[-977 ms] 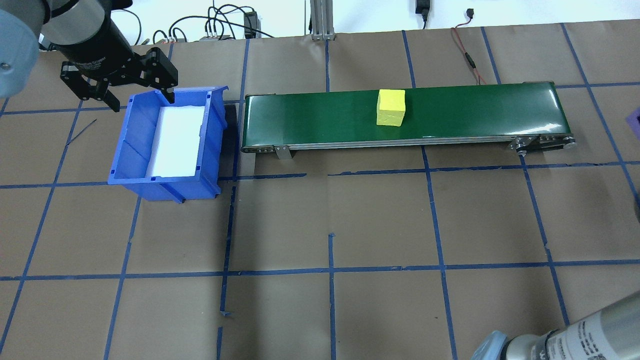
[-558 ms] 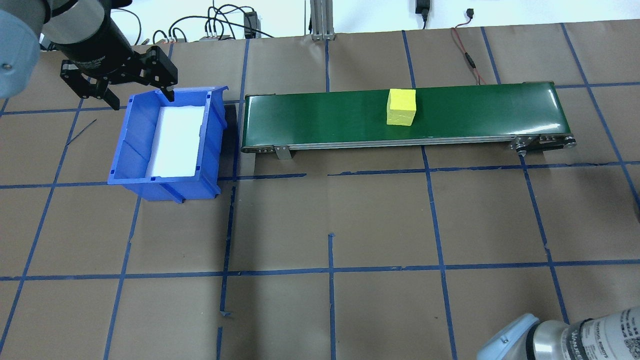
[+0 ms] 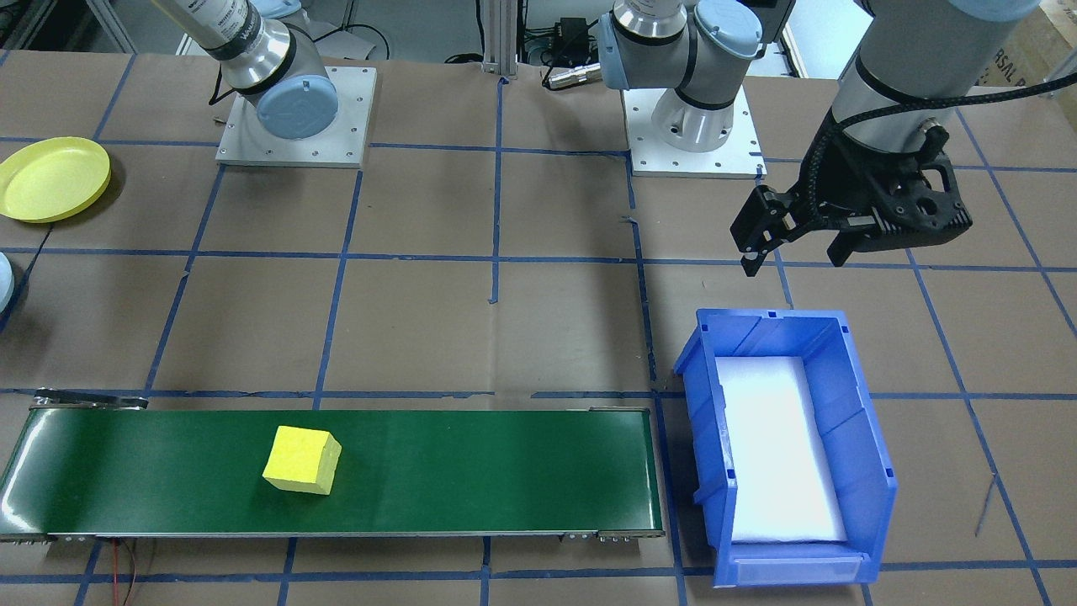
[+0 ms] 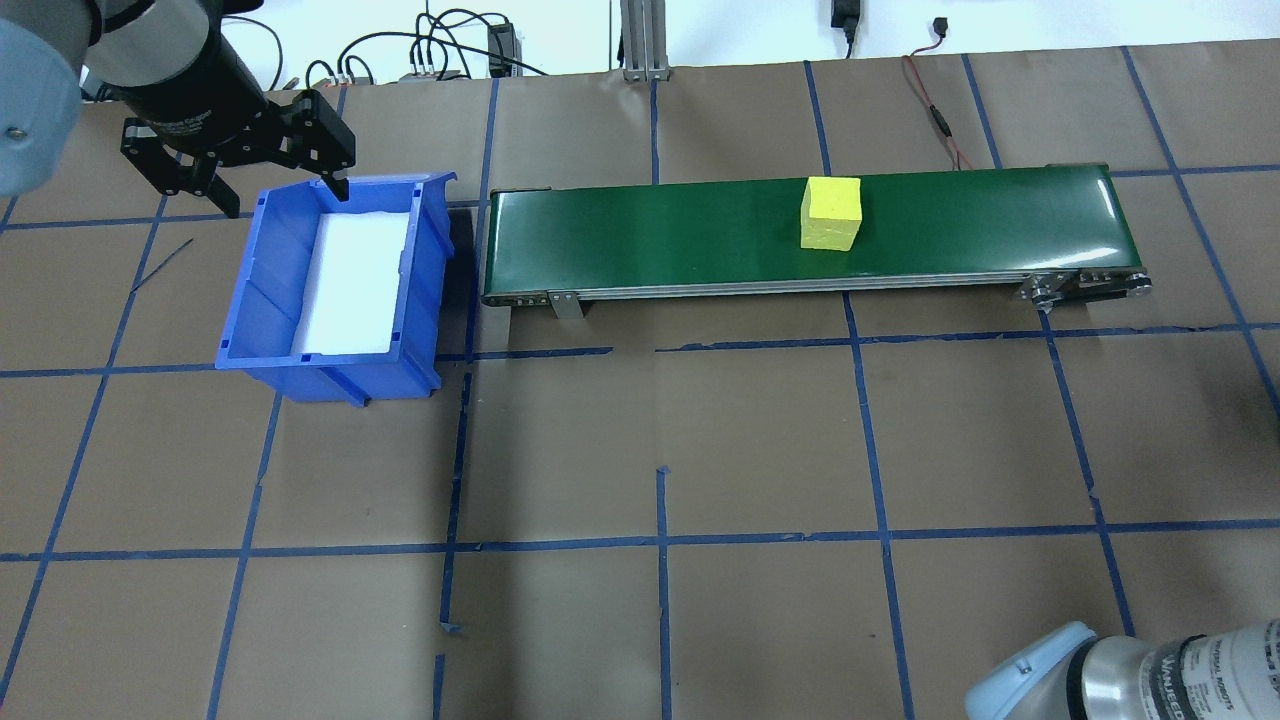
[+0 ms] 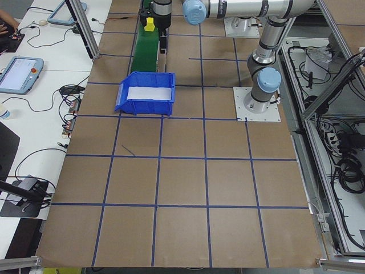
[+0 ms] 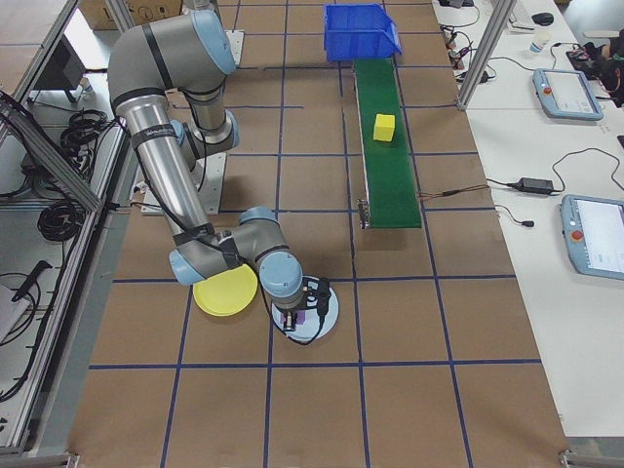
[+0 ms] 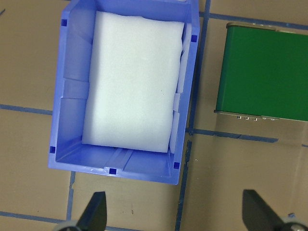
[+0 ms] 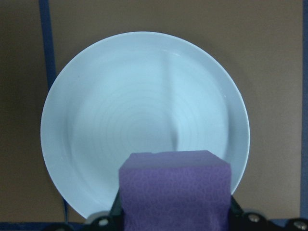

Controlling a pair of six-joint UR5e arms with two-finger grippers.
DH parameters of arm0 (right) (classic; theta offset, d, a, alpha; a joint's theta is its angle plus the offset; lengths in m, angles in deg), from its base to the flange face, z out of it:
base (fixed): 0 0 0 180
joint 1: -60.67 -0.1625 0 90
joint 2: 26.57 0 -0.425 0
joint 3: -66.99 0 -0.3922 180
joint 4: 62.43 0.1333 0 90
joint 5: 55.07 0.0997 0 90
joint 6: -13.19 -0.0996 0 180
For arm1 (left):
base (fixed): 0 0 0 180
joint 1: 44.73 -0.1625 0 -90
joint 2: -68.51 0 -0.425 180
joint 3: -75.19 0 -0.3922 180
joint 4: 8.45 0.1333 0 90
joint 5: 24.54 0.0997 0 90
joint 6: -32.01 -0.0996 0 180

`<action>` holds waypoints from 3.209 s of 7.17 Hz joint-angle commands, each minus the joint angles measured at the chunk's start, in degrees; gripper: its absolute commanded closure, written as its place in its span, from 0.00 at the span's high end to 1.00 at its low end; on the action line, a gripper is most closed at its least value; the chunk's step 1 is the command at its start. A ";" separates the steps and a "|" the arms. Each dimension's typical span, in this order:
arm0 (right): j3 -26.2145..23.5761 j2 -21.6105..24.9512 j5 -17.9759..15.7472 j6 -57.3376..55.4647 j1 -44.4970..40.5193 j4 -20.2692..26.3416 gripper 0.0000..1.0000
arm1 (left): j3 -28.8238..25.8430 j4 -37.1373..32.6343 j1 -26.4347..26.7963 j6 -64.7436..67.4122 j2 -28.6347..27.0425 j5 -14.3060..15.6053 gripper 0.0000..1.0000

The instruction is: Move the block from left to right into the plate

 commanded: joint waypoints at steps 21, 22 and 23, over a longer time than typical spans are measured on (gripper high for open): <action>4.26 -4.72 24.86 -44.97 -41.88 -8.60 0.98 | 0.25 1.53 -0.70 -0.04 1.07 -0.25 1.00; 4.17 -4.90 24.87 -44.62 -41.88 -8.87 0.93 | 0.26 1.27 -0.62 -0.04 1.43 0.46 1.00; 4.08 -4.99 23.48 -43.74 -41.88 -10.35 0.43 | 0.52 1.18 -0.53 -0.04 1.69 0.46 1.00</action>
